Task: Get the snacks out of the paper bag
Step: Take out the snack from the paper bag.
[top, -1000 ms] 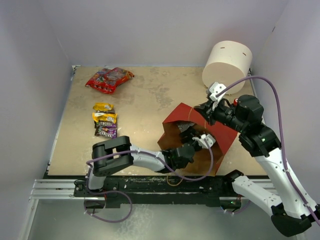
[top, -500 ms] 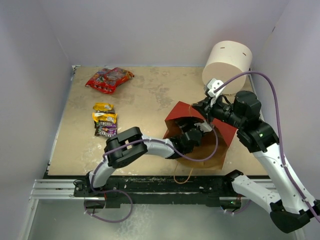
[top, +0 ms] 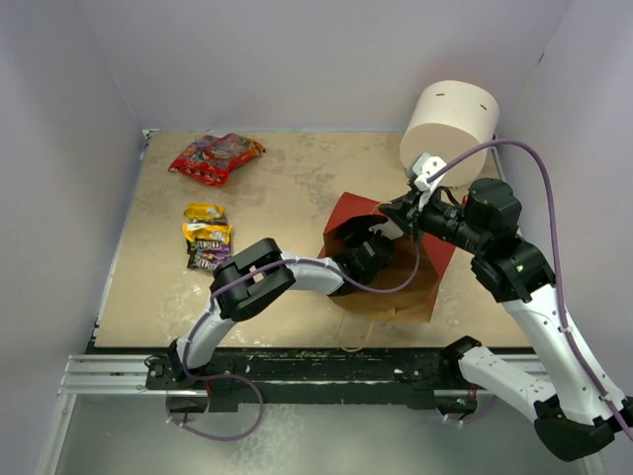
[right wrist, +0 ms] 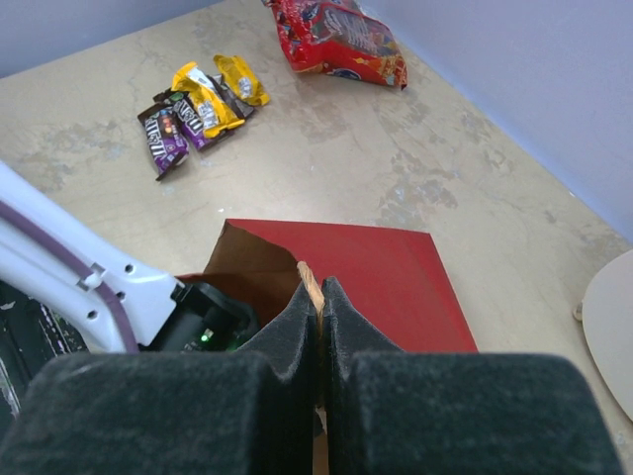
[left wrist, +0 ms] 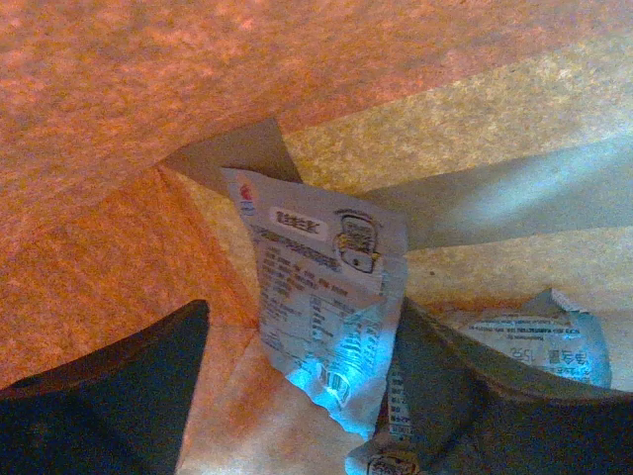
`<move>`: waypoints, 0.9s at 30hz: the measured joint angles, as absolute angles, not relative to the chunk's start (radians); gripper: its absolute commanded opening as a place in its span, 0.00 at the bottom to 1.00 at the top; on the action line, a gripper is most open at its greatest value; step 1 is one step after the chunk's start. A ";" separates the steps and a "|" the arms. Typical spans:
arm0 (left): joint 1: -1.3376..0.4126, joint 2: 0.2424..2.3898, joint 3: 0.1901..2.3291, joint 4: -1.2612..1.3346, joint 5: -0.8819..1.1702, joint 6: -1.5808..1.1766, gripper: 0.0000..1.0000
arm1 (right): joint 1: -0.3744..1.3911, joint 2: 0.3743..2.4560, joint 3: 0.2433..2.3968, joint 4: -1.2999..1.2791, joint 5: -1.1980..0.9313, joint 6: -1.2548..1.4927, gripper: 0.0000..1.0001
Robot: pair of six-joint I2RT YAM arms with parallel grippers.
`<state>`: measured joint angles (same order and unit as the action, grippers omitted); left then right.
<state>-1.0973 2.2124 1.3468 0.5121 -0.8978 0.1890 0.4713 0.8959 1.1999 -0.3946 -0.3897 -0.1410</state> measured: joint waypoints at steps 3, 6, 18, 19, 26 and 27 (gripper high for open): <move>-1.077 2.212 1.353 0.506 -0.883 0.186 0.58 | 0.471 0.896 1.205 -0.396 -0.397 -0.141 0.00; -1.060 2.213 1.362 0.500 -0.853 0.185 0.43 | 0.471 0.896 1.209 -0.398 -0.407 -0.141 0.00; -1.038 2.200 1.360 0.467 -0.725 0.212 0.00 | 0.471 0.895 1.217 -0.408 -0.413 -0.140 0.00; -1.038 2.189 1.357 0.447 -0.701 0.200 0.00 | 0.471 0.894 1.217 -0.408 -0.413 -0.140 0.00; -1.038 1.996 1.279 0.334 -0.480 0.064 0.00 | 0.471 0.875 1.213 -0.393 -0.410 -0.141 0.00; -1.038 1.959 1.271 0.313 -0.438 0.041 0.00 | 0.471 0.868 1.208 -0.387 -0.410 -0.141 0.00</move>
